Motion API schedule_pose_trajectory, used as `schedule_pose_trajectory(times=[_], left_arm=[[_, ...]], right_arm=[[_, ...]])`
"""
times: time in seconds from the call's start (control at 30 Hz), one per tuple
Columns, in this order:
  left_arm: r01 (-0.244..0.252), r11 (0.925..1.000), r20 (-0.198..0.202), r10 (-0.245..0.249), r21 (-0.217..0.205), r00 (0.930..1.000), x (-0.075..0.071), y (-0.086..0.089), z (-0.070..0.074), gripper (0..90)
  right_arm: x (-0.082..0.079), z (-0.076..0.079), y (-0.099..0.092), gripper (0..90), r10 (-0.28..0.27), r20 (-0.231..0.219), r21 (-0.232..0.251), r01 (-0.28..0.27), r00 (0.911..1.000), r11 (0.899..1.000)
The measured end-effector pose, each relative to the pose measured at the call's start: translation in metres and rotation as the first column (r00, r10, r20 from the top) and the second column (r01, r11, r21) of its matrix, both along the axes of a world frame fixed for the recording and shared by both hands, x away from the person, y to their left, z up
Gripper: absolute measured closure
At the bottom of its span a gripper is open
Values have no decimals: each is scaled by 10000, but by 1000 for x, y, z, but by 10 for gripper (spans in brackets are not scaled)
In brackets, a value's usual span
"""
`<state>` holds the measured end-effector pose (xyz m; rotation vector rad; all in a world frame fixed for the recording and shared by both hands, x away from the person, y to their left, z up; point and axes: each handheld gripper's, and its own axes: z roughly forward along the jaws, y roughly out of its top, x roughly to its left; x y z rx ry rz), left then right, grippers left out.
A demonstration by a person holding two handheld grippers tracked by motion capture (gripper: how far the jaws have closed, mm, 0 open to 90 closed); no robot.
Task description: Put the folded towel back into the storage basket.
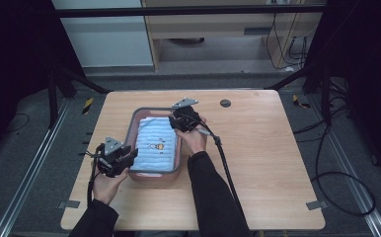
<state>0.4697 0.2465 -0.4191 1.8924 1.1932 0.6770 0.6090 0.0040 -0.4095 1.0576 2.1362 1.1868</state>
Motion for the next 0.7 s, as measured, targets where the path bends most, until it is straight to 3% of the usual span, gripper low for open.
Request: schedule_pose_trajectory(times=[0.23,0.33,0.7], left_arm=[[92,9995,368,-80,-311,9993,-6,3,9,536],[81,9988,466,-58,-485,9989,-7,6,12,478],[-4,9985,663,40,-549,9978,-6,15,13,387]], right_arm=[[-14,16,-29,472,-317,304,362,306,9990,9989],[-25,21,-50,420,-448,389,394,433,9982,9983],[-54,20,-110,279,-1031,391,521,1010,9939,9935]])
